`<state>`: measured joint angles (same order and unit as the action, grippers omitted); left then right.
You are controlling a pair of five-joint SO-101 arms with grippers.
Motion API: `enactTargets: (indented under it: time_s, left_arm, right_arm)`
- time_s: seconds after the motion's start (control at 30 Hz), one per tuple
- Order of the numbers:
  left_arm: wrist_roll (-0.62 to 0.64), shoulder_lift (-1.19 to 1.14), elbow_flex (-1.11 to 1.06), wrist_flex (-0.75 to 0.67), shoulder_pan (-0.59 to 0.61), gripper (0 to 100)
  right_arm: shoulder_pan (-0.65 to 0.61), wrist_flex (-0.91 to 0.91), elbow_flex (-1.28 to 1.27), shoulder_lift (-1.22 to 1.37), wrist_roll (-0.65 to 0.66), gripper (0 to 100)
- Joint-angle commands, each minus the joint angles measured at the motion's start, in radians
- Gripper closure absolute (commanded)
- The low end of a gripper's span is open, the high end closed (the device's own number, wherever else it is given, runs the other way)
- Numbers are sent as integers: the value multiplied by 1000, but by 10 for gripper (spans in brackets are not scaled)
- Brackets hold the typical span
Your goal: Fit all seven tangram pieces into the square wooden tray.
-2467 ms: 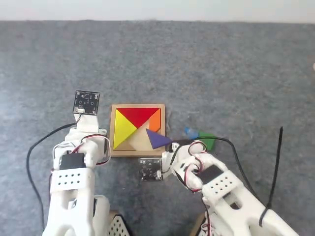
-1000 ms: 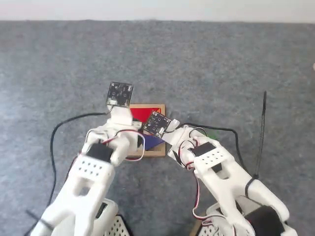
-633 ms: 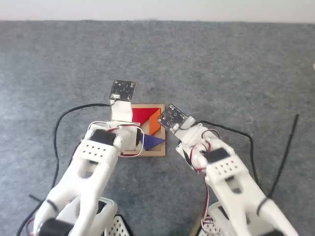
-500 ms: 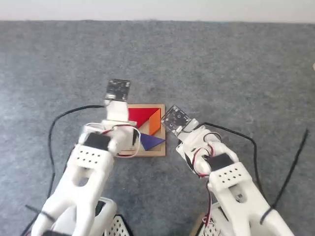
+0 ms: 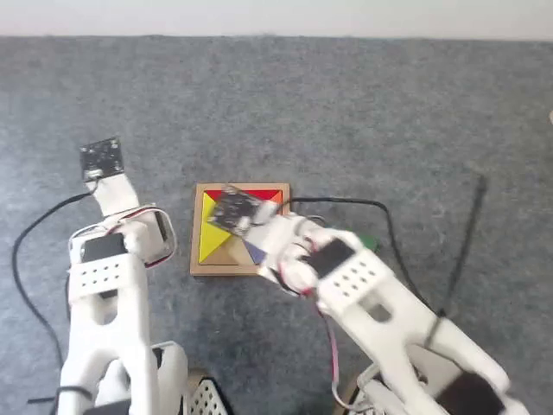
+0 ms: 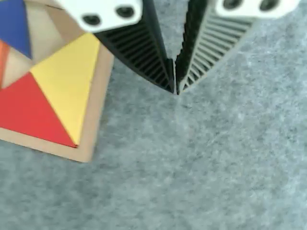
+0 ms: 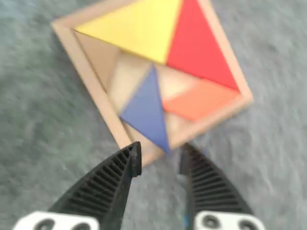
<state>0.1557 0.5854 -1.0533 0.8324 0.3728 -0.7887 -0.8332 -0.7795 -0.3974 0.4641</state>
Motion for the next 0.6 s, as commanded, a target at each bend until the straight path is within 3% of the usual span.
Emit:
enactTargets:
  time_s: [0.0,0.17,0.37,0.57]
  left_arm:
    - [-51,-69,79,-31,60,987]
    - [-63,-187,137,-29,97,987]
    - [-61,-292,205,-23,121,987]
    - [-60,-327,228,-11,133,987]
  right_arm:
    - [-24,-12,161,153,57,797]
    - [-25,-13,261,292,68,791]
    - [-73,-15,282,341,129,666]
    - [-81,-4,288,410,129,665]
